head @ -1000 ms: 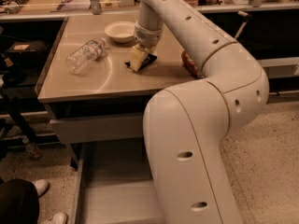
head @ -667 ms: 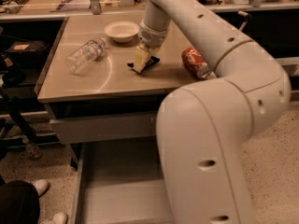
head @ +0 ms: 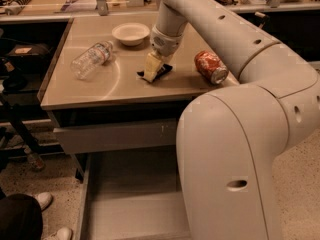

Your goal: Place rxbar chocolate into middle drawer

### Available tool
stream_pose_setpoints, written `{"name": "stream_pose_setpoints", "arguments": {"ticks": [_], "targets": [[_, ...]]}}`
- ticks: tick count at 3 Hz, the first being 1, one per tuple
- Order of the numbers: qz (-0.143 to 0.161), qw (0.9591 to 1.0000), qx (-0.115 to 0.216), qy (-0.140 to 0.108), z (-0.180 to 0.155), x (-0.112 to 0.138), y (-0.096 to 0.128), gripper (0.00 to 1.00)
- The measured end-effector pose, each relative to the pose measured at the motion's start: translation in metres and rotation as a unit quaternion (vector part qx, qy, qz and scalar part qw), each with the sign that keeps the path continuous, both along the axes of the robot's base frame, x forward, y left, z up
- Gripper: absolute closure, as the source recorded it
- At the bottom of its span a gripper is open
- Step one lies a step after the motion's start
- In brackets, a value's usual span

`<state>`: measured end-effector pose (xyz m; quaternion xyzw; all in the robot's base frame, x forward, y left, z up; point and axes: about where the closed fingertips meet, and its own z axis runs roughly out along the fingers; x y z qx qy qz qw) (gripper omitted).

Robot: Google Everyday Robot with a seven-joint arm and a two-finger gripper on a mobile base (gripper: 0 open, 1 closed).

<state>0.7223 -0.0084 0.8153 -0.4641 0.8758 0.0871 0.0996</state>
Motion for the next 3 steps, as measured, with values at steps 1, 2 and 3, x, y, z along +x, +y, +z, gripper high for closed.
{"name": "stream_pose_setpoints", "arguments": {"ticks": [1, 2, 3], "targets": [[-0.005, 0.9998, 0.0, -0.018, 0.018, -0.01, -0.003, 1.0], [-0.012, 0.9995, -0.004, -0.031, 0.035, -0.037, -0.006, 1.0], [-0.024, 0.9992, -0.009, -0.031, 0.042, -0.072, -0.012, 1.0]]}}
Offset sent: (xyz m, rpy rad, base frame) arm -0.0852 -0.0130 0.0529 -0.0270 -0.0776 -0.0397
